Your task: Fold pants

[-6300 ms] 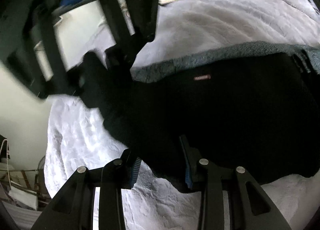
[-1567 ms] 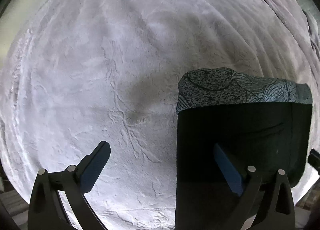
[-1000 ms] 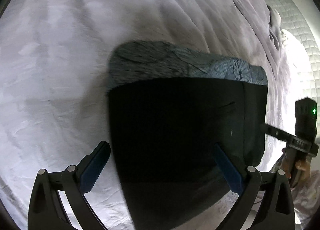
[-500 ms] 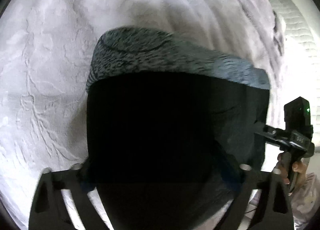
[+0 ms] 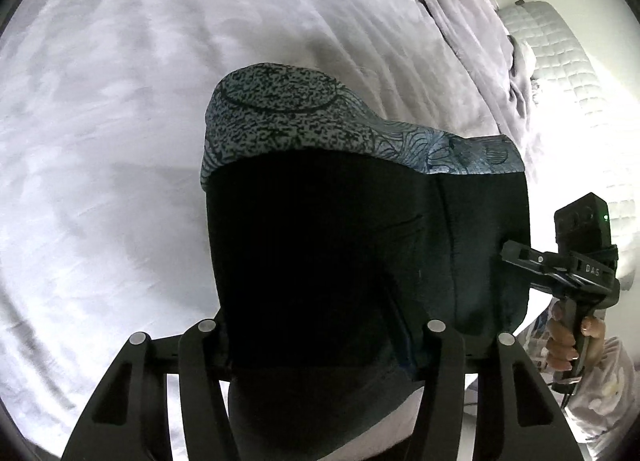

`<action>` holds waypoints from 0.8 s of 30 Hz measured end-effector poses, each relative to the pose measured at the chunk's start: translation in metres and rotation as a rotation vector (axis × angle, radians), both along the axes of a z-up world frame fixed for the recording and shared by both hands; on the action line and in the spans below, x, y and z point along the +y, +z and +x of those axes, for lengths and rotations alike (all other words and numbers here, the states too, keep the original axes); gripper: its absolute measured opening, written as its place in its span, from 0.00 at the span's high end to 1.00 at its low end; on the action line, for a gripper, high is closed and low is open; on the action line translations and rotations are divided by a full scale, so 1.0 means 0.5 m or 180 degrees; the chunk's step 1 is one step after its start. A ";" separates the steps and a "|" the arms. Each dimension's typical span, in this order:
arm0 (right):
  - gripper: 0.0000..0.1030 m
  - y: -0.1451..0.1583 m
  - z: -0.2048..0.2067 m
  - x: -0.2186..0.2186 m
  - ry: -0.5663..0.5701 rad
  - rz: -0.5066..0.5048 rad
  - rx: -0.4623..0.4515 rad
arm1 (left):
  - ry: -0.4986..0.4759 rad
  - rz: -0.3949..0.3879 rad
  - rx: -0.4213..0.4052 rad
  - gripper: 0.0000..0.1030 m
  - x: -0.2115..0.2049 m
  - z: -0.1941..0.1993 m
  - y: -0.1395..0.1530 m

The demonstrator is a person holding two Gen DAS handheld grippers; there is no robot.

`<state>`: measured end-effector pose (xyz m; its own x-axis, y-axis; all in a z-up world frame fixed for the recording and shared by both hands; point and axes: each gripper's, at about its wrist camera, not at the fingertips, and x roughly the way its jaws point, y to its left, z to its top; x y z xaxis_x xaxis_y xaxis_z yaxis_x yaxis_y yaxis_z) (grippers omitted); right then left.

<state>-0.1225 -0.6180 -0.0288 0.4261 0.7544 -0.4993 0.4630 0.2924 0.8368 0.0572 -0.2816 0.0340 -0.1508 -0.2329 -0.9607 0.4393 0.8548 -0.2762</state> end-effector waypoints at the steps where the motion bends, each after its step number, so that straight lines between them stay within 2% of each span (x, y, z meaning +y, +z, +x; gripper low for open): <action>1: 0.58 0.006 -0.003 0.010 -0.0002 0.0021 -0.0004 | -0.0011 0.0032 -0.0021 0.44 0.014 0.000 0.010; 6: 0.58 0.024 0.005 0.111 0.0043 0.0126 0.0034 | -0.0039 0.0237 -0.0092 0.44 0.084 0.000 0.036; 11: 0.58 0.011 -0.005 0.203 0.0041 0.0223 0.0154 | -0.0038 0.0432 -0.0129 0.43 0.157 0.002 0.025; 13: 0.58 0.004 -0.005 0.232 0.0095 0.0119 0.0227 | 0.0009 0.0578 -0.0138 0.39 0.189 0.001 -0.001; 16: 0.57 -0.017 -0.004 0.265 0.0221 -0.0197 0.0458 | 0.0251 0.0661 -0.0143 0.19 0.224 0.009 -0.029; 19: 0.49 -0.039 0.000 0.266 0.0152 -0.0242 0.0681 | 0.0419 0.0662 -0.0100 0.09 0.238 0.015 -0.043; 22: 0.41 -0.028 0.006 0.275 0.0350 -0.0543 0.0759 | 0.0374 0.0719 -0.0148 0.06 0.235 0.010 -0.045; 24: 0.39 -0.012 0.018 0.284 0.0473 -0.0718 0.0743 | 0.0295 0.0817 -0.0258 0.06 0.219 0.004 -0.038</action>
